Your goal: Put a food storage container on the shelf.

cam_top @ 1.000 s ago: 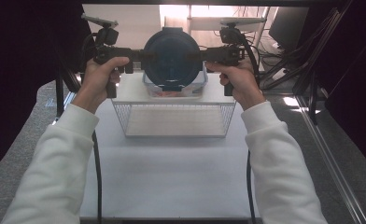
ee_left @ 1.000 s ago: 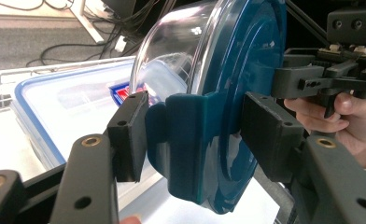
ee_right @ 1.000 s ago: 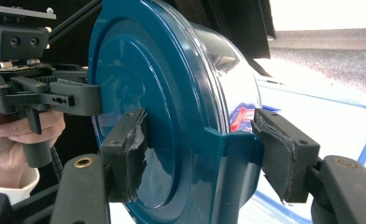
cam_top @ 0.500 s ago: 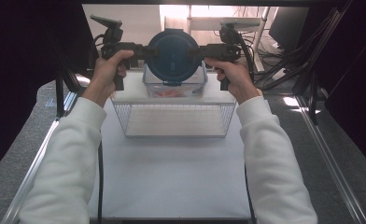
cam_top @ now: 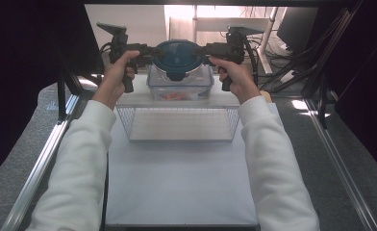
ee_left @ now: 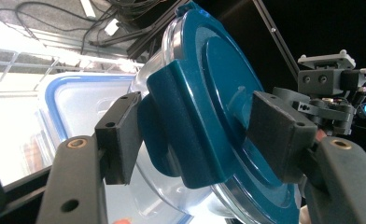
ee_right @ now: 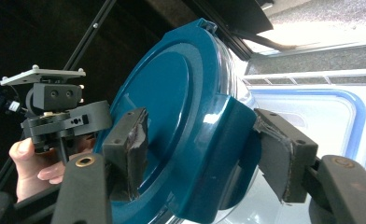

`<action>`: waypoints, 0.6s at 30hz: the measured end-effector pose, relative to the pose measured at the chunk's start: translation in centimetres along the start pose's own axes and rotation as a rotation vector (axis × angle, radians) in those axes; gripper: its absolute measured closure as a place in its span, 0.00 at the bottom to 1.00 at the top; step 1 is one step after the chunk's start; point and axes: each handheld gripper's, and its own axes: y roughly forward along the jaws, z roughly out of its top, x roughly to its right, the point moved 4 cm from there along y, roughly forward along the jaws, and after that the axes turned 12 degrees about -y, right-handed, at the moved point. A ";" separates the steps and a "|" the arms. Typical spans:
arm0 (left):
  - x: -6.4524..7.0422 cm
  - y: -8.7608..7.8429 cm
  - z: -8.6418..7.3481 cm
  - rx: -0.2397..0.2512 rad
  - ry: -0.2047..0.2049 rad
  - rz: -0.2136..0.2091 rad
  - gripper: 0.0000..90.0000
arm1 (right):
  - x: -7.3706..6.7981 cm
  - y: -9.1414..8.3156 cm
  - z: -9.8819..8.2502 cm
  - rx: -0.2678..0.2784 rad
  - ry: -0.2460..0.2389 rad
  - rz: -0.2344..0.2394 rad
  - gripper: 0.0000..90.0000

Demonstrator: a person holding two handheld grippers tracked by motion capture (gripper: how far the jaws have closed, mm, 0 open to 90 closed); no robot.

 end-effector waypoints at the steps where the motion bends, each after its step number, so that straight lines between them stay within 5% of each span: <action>1: 0.0 0.0 0.0 0.003 0.003 -0.002 0.40 | 0.0 0.0 0.0 0.000 0.002 0.000 0.41; 8: 0.2 0.4 -0.3 0.008 0.049 0.016 0.33 | -0.2 0.0 -0.2 0.012 -0.003 -0.008 0.40; 13: 0.6 0.4 -0.4 0.042 0.082 0.037 0.22 | -0.8 -0.1 -0.1 0.055 -0.091 -0.071 0.32; 18: 1.1 -0.2 -0.4 0.080 0.131 0.045 0.13 | -1.5 -0.7 0.1 0.068 -0.140 -0.085 0.26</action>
